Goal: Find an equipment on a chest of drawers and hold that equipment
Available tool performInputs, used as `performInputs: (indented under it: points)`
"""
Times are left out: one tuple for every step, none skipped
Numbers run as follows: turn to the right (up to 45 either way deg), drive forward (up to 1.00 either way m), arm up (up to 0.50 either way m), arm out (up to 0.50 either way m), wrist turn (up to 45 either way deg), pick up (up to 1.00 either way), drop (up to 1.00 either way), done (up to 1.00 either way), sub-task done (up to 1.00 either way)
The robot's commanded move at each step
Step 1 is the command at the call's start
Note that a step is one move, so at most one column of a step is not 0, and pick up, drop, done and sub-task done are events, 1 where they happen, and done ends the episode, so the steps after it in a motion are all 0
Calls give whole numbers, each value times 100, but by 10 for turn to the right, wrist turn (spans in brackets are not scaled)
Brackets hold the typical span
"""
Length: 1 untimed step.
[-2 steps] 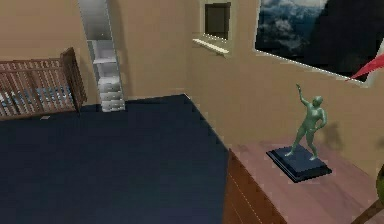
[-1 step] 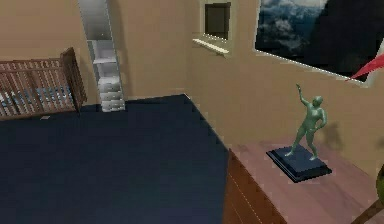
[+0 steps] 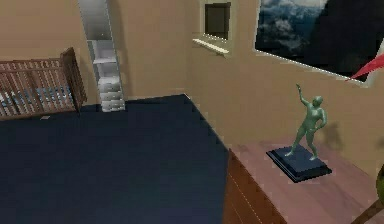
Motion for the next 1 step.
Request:
performInputs:
  points:
    - [0, 0, 0, 0, 0, 0, 0, 100, 0]
